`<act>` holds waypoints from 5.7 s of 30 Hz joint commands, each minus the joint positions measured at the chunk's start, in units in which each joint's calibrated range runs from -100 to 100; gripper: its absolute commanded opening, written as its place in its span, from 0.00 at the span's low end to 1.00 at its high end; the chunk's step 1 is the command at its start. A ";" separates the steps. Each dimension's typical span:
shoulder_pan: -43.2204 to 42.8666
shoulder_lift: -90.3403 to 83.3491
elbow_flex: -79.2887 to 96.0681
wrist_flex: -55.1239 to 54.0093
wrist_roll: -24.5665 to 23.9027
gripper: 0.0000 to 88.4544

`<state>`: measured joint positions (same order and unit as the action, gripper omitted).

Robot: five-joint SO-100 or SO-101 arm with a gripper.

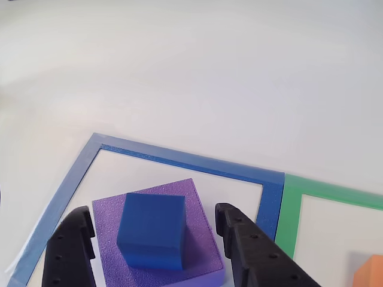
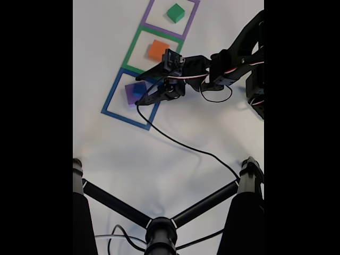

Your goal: Tower of hanoi

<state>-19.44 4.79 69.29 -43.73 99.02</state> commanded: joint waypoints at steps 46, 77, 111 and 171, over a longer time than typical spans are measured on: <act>8.34 -43.01 -19.63 67.08 -0.12 0.03; 47.76 -61.68 -32.72 104.88 -0.49 0.03; 46.92 -10.88 -0.73 8.80 0.98 0.03; 36.86 -65.68 -32.35 104.47 0.98 0.00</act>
<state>19.92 -54.16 40.47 54.02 99.61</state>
